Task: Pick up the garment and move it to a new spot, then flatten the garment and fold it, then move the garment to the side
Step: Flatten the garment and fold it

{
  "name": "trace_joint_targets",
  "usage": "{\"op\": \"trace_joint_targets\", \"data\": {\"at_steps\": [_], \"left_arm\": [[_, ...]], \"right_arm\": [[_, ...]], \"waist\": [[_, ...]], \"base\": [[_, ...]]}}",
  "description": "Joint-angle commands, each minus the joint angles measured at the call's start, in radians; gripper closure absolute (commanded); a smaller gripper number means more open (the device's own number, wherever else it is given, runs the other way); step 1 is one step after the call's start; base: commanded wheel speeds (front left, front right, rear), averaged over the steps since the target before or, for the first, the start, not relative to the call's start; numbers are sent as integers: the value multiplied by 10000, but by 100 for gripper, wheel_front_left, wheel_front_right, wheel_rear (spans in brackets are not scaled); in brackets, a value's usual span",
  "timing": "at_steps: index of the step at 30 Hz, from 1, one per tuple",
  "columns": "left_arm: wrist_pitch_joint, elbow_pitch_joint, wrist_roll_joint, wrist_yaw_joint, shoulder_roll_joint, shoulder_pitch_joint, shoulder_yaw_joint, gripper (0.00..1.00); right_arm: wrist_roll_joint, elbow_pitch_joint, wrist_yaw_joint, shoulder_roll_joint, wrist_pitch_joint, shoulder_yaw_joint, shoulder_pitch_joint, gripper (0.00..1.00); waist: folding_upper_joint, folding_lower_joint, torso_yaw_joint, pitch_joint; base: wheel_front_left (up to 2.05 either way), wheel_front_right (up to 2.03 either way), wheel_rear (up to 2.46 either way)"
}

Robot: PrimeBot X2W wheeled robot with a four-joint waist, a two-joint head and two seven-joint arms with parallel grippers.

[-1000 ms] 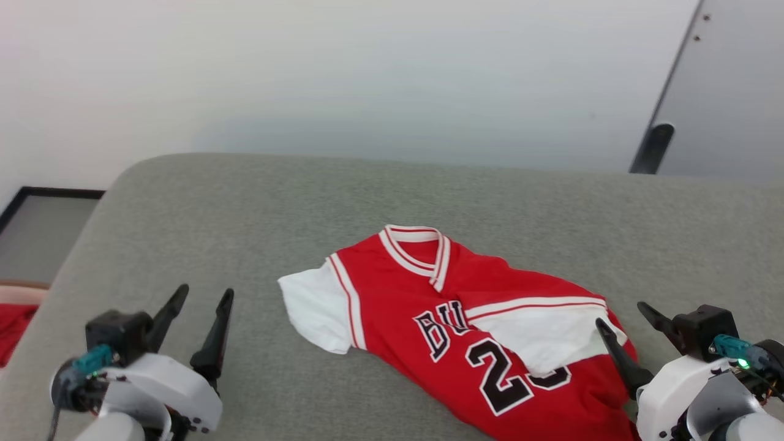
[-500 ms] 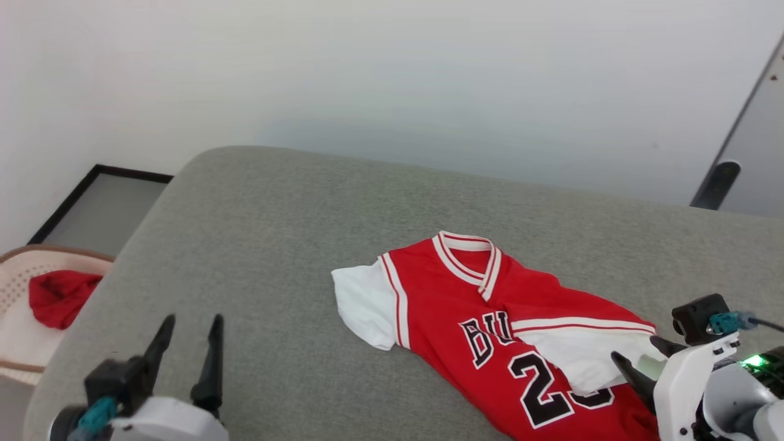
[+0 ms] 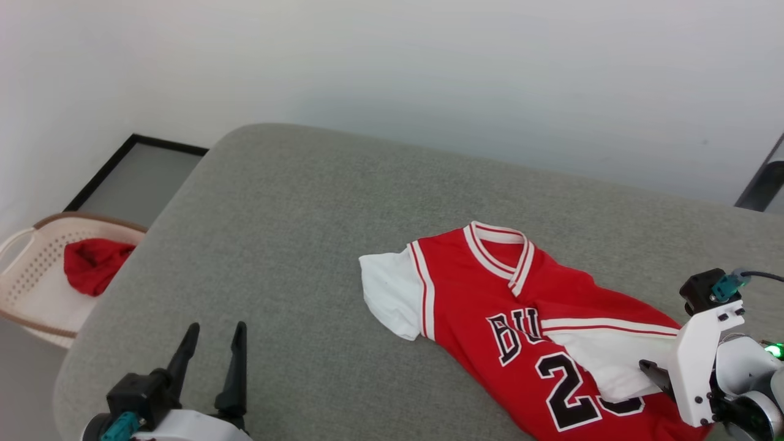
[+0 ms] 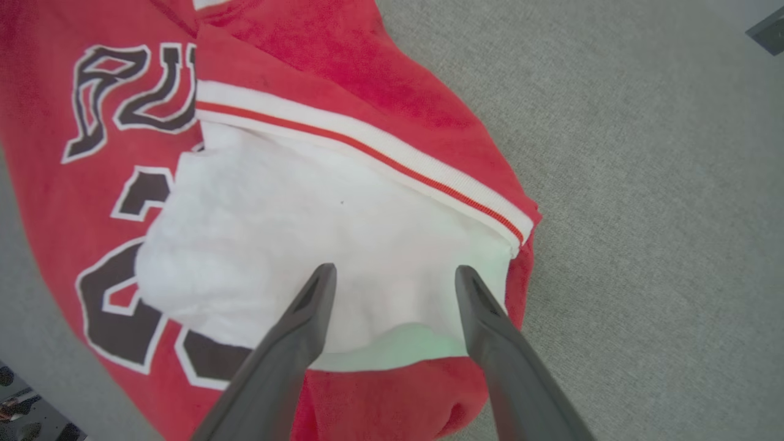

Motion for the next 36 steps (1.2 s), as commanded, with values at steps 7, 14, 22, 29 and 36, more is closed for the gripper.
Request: {"op": "trace_joint_targets", "data": {"at_steps": [7, 14, 22, 29, 36], "left_arm": [[-16, 38, 747, -607, -736, -121, 627, 0], [-15, 119, 1243, -994, -1294, -148, 1177, 0], [-17, 130, 1597, -1262, -1618, -31, 1679, 0], [-15, 199, 1791, -1368, -1800, -149, 1761, 0], [-16, 309, 1896, -1408, -1835, -238, 1528, 0]], "right_arm": [[227, 874, -10, 367, 871, -113, -537, 0], [381, 1295, -10, 439, 887, -194, -862, 100], [962, 1241, -10, 449, 434, -1264, -1238, 100], [124, 1949, -9, 502, -827, -2373, -1803, 100], [-1717, 3327, -10, 540, -2710, -3594, -2478, 100]], "waist": [[0, 0, 363, 382], [0, 0, 454, 468], [0, 0, 288, 481], [0, 0, 230, 493], [0, 0, 376, 527]], "base": [[0, 0, 0], [0, 0, 0], [0, 0, 0], [0, 0, 0], [0, 0, 0]]}}
